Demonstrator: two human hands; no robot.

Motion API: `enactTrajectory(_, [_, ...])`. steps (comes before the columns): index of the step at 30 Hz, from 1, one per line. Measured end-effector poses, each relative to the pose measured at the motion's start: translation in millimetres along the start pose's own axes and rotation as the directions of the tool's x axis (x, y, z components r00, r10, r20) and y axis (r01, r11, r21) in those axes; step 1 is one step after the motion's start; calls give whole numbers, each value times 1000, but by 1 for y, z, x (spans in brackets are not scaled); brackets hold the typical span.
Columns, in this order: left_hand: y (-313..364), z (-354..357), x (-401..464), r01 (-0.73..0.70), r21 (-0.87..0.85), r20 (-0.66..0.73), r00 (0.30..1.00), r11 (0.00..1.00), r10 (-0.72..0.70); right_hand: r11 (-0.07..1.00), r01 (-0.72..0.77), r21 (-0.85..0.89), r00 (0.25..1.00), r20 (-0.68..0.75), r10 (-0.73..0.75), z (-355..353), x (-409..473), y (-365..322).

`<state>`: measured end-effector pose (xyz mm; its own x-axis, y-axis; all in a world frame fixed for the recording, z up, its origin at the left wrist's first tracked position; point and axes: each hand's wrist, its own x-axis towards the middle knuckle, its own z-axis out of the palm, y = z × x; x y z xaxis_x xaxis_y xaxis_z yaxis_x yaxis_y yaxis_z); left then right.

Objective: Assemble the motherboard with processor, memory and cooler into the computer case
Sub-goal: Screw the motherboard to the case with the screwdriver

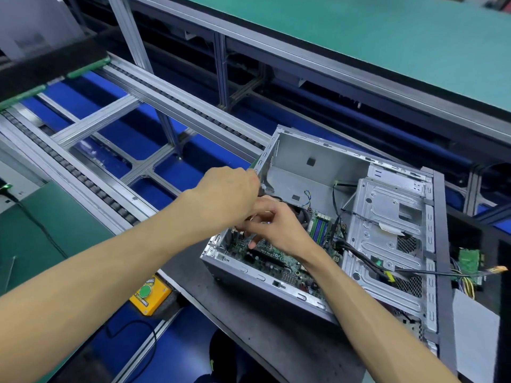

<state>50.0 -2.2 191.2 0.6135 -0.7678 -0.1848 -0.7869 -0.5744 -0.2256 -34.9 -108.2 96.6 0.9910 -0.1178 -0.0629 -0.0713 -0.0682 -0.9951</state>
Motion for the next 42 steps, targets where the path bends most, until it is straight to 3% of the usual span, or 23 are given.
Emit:
enactTrajectory(4, [-4, -5, 4, -148, -230, 161, 969, 962, 187, 998, -19, 53, 1000, 24, 18, 2, -1, 3])
enactTrajectory(6, [-10, -9, 3, -202, -252, 186, 949, 946, 253, 999, -31, 33, 999, 24, 30, 2, -2, 3])
enactTrajectory(11, [-9, -3, 4, -107, -151, 78, 990, 983, 120, 999, 9, -33, 1000, 4, -9, 2, -2, -3])
enactTrajectory(18, [-15, 2, 8, -139, -265, 81, 983, 954, 165, 999, -39, -14, 999, -17, 39, 4, 0, 2])
enactTrajectory(22, [-15, 2, 3, -135, -180, 32, 989, 974, 143, 999, -21, -38, 999, -35, 20, 3, -2, 2])
enactTrajectory(25, [-15, -2, 1, -113, -162, -100, 990, 980, 97, 1000, -10, -25, 995, -101, 7, -1, -7, -2])
enactTrajectory(27, [-12, -10, 2, -117, -260, -217, 974, 959, 60, 1000, 10, 22, 975, -222, -5, -10, -13, -10])
enactTrajectory(30, [0, -26, 3, -229, -496, -295, 952, 838, 85, 995, 95, 25, 903, -423, -75, -28, -27, -25])
enactTrajectory(35, [43, -38, 3, -476, -739, -431, 878, 477, 209, 956, 227, 187, 721, -693, -36, -66, -80, -48])
enactTrajectory(42, [148, -49, -12, -572, -788, -432, 776, 225, 460, 938, 312, 153, 303, -951, 55, -116, -209, -67])
